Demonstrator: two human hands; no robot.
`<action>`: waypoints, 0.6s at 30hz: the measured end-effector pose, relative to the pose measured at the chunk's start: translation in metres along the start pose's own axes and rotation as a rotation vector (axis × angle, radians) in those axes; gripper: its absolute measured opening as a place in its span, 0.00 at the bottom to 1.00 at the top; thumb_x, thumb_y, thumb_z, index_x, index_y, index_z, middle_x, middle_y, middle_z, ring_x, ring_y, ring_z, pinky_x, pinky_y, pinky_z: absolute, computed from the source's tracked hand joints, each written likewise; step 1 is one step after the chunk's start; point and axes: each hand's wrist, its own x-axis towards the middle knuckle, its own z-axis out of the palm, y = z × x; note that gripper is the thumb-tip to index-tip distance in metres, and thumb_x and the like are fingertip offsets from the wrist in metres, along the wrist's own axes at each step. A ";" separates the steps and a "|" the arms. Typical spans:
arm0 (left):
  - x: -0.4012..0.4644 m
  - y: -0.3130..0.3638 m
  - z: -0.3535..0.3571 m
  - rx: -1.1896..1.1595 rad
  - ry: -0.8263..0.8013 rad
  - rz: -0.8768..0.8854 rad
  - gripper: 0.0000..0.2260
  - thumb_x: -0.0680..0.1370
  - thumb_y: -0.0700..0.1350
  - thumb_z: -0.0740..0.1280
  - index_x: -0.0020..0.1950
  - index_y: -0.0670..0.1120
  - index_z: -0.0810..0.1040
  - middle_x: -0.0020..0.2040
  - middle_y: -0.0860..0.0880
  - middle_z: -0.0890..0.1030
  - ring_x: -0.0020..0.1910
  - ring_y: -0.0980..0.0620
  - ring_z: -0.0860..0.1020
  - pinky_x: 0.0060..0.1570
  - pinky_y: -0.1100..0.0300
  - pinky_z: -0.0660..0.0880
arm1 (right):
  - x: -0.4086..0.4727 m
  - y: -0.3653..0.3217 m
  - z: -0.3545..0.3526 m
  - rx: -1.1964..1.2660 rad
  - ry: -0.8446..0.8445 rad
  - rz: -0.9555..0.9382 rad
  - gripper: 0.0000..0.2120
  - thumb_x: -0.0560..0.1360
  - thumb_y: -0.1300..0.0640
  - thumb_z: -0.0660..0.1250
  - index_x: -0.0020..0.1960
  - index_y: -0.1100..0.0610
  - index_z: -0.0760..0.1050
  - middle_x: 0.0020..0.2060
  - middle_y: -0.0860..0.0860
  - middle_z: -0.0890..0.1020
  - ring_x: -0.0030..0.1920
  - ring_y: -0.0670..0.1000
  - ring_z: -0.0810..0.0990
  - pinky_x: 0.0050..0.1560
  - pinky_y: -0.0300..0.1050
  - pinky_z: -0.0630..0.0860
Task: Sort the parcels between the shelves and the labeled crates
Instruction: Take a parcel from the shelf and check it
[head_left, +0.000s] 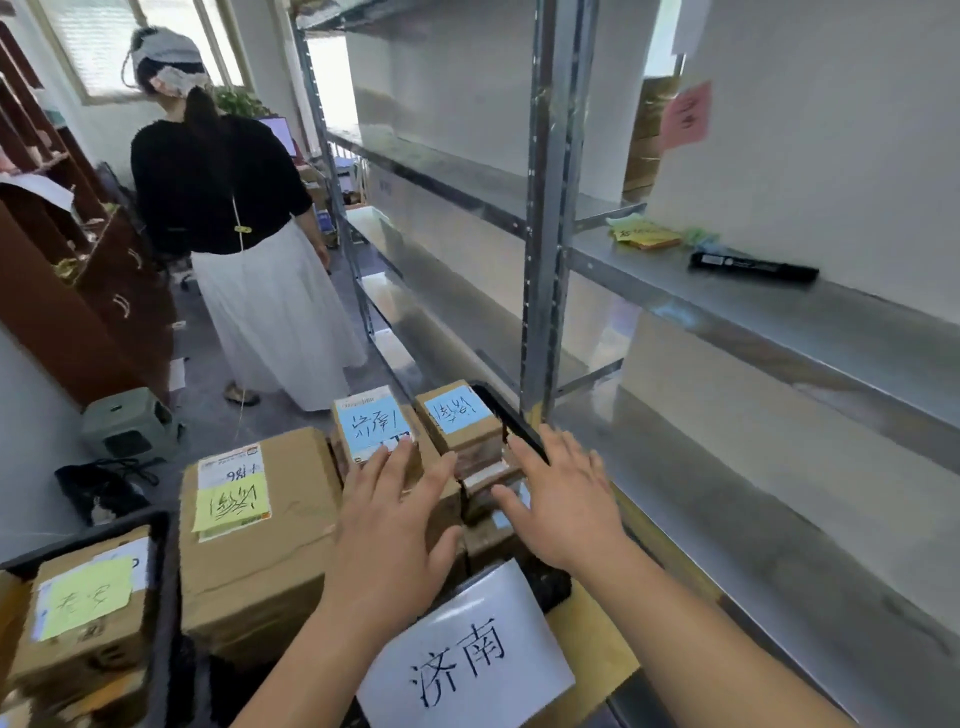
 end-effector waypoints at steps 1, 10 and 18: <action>-0.006 0.004 0.000 -0.004 -0.017 0.040 0.33 0.76 0.61 0.67 0.78 0.64 0.58 0.81 0.47 0.58 0.80 0.43 0.54 0.79 0.42 0.51 | -0.014 0.002 0.000 -0.009 0.007 0.032 0.33 0.81 0.32 0.52 0.83 0.40 0.48 0.84 0.52 0.50 0.83 0.57 0.46 0.81 0.62 0.45; -0.061 0.064 0.019 -0.125 -0.219 0.353 0.33 0.77 0.62 0.64 0.79 0.64 0.54 0.82 0.46 0.56 0.80 0.42 0.55 0.79 0.42 0.51 | -0.168 0.045 -0.004 -0.031 0.064 0.355 0.34 0.81 0.34 0.55 0.82 0.40 0.50 0.83 0.51 0.51 0.83 0.56 0.47 0.81 0.62 0.45; -0.132 0.202 0.026 -0.268 -0.411 0.633 0.35 0.79 0.62 0.63 0.80 0.66 0.47 0.82 0.48 0.50 0.79 0.45 0.57 0.75 0.51 0.60 | -0.341 0.108 -0.020 -0.027 0.119 0.692 0.32 0.81 0.34 0.55 0.82 0.41 0.51 0.84 0.51 0.49 0.83 0.55 0.46 0.80 0.61 0.44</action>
